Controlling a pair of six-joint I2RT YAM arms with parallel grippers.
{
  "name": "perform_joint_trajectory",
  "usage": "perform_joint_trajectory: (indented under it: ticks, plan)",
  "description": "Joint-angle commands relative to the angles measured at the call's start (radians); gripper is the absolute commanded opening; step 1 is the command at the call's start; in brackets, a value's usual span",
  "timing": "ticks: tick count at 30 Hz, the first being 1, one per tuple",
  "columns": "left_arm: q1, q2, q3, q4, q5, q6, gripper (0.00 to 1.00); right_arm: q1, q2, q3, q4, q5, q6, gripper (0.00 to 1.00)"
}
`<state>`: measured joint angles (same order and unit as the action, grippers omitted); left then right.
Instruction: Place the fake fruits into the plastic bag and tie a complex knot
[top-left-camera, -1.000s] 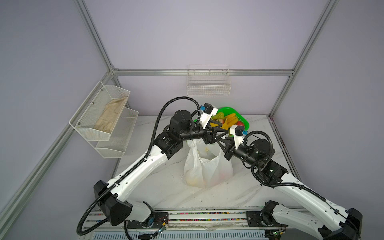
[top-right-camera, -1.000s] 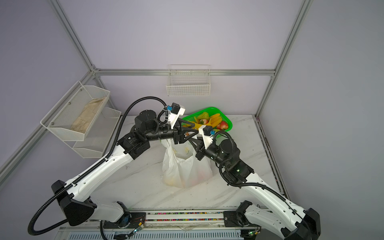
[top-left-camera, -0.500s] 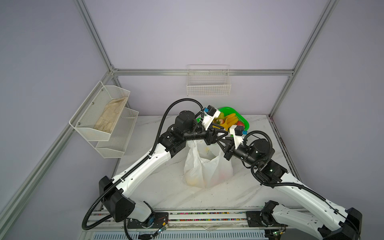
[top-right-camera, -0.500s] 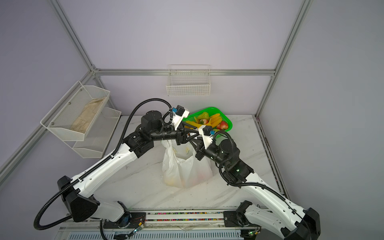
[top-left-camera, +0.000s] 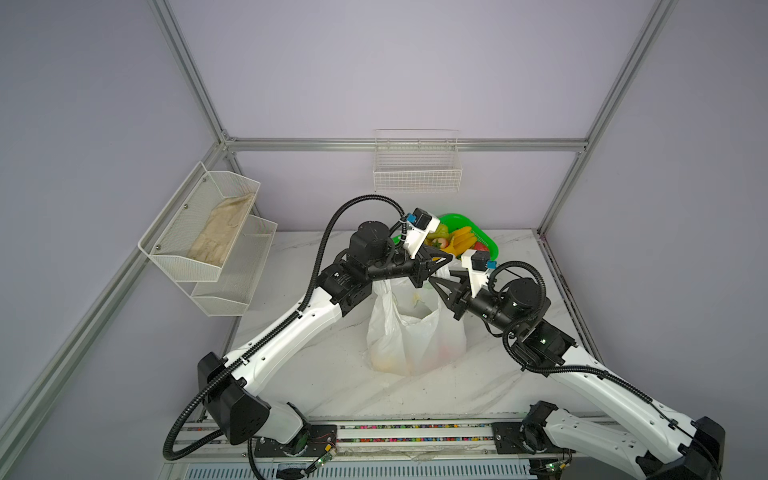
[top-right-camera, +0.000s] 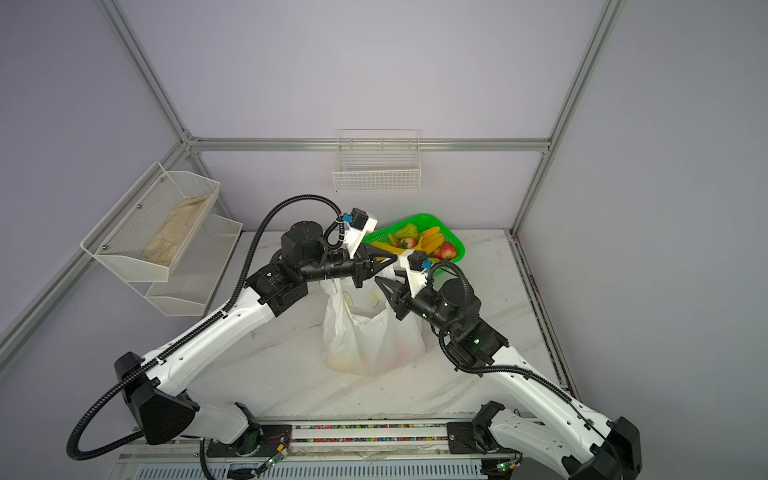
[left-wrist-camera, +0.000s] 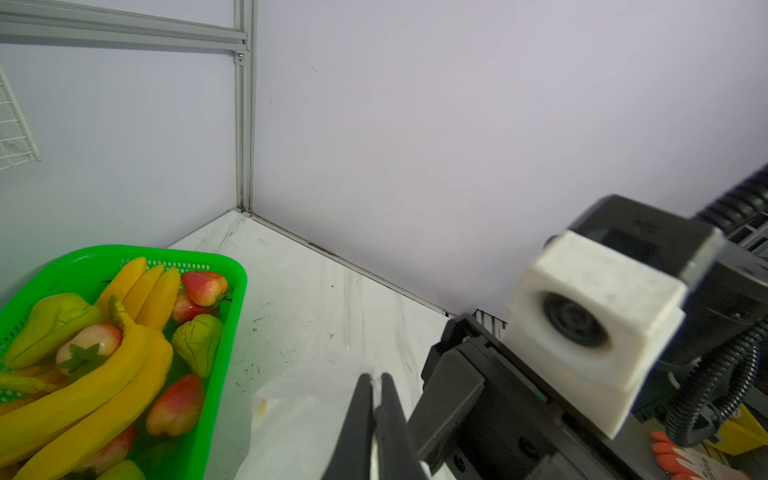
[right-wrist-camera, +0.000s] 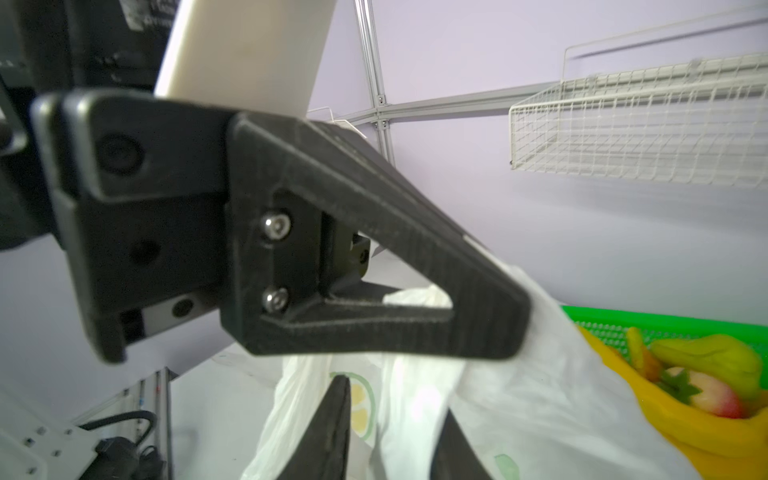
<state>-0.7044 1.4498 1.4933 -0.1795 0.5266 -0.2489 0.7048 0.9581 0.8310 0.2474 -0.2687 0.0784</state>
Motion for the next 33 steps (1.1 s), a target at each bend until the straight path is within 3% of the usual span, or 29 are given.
perform_joint_trajectory:
  ticks: [1,10,16,21,33]
  plan:
    - [0.000,-0.082,-0.042,0.086,-0.053,-0.022,0.00,-0.005,-0.067,-0.027,-0.019,0.038,0.000,0.47]
    - [0.000,-0.145,-0.137,0.155,-0.101,-0.087,0.00,-0.005,-0.209,-0.026,-0.182,0.109,-0.055,0.81]
    - [0.001,-0.161,-0.159,0.160,-0.099,-0.093,0.00,-0.006,-0.145,0.044,-0.183,0.107,-0.085,0.96]
    - [0.000,-0.169,-0.162,0.160,-0.099,-0.101,0.00,-0.024,-0.030,0.111,-0.165,0.000,-0.136,0.97]
    - [0.001,-0.181,-0.167,0.166,-0.081,-0.121,0.00,-0.099,0.029,0.132,-0.133,0.046,-0.142,0.97]
